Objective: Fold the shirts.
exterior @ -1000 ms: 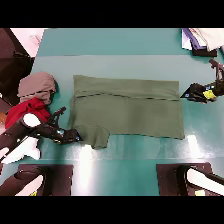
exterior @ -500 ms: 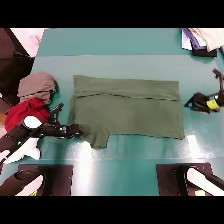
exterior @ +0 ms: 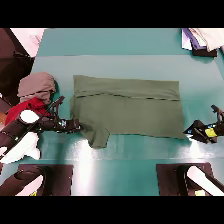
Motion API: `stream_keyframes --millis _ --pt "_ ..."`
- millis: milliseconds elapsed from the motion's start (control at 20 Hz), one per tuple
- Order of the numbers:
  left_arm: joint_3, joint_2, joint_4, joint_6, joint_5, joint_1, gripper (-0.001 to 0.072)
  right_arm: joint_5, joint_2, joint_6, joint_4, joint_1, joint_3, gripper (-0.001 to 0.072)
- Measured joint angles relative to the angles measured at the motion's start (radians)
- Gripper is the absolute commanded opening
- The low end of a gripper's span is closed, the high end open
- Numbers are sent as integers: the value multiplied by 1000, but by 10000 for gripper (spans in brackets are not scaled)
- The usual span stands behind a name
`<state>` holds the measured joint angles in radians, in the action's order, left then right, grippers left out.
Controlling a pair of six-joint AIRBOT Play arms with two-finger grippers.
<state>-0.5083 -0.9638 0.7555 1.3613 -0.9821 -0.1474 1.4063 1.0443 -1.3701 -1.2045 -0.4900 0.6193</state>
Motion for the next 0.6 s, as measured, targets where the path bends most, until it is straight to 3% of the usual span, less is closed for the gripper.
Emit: stream_keyframes --millis 100,200,350,450,550,600 --pt "-3 0 -1 -3 -2 0 25 -29 -1 3 1 -7 -36 429" --pt "-4 0 0 -5 -4 0 24 -55 -2 6 6 -11 -58 324" --pt "-4 0 -1 -6 -5 0 25 -79 -3 13 24 -2 -74 298" --pt "-4 0 0 -6 -5 0 24 -100 -3 15 28 26 -79 190" --pt "-4 0 0 -7 -5 0 24 -137 -3 17 31 64 -82 15" --pt "-4 0 1 -7 -5 0 23 -147 -3 17 30 79 -82 15"
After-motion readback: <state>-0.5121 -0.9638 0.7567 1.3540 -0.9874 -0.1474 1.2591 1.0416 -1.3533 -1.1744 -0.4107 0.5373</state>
